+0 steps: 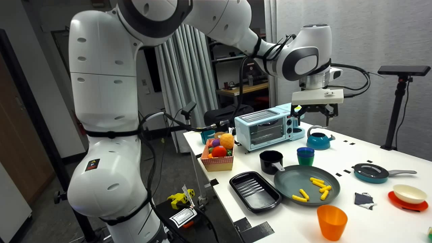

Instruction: Pick up the black pot, pour its contents in the grey plate and put the pot back on the table.

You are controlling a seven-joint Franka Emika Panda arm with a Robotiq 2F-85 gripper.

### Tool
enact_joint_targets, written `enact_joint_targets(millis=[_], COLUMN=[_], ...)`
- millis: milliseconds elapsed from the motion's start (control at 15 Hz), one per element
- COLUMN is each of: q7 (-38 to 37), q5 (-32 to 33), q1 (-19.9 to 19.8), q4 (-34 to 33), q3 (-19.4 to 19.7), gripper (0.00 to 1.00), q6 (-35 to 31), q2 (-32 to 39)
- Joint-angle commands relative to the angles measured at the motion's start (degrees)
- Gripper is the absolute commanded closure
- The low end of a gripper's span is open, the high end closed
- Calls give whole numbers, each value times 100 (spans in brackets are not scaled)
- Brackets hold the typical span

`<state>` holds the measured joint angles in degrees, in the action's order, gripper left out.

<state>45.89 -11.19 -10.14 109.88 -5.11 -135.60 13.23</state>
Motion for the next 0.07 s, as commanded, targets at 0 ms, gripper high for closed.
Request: enact_joint_targets(millis=[0], q7=[13], q5=[-30], q1=[114], q4=[-12], q3=[119], gripper=[0], q6=[21], q2=[-4])
